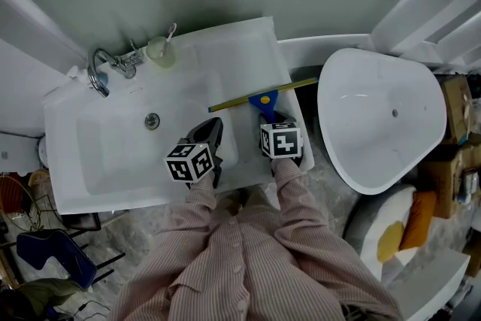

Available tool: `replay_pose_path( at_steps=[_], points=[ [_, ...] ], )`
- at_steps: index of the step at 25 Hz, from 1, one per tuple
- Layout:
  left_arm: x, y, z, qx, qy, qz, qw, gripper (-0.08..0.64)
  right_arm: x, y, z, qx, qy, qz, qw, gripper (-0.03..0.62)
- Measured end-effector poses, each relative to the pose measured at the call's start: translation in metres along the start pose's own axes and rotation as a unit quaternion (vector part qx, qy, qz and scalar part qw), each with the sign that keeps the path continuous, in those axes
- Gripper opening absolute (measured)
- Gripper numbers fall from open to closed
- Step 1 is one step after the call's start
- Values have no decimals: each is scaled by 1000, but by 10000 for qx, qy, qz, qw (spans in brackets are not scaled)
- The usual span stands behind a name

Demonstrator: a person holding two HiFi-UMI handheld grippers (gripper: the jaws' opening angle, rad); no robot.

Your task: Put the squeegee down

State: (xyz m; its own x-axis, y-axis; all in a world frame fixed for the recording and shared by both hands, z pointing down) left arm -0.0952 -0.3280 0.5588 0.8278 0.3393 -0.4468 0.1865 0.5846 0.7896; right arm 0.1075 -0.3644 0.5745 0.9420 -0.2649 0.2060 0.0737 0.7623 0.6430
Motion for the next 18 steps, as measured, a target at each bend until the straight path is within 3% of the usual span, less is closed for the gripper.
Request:
replay_pose_path(
  at_steps=[18],
  points=[
    [-4,2,-11,78,-23,-39,10000,2,-4,6,4,61,324,-71,9994,129]
  ],
)
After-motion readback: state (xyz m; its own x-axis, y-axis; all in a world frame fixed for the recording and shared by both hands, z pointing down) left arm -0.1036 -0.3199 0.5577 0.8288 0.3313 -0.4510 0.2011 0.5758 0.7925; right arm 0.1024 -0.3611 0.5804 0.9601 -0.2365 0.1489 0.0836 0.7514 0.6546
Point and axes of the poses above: the fingertips, and each gripper's own axes: z forward along the fingers, x to its right, y out of its underside, the point moved 8 cm from there along -z, backward along the fingers, and after that the axes turned 4 degrees about z, right-handed, at the moved point
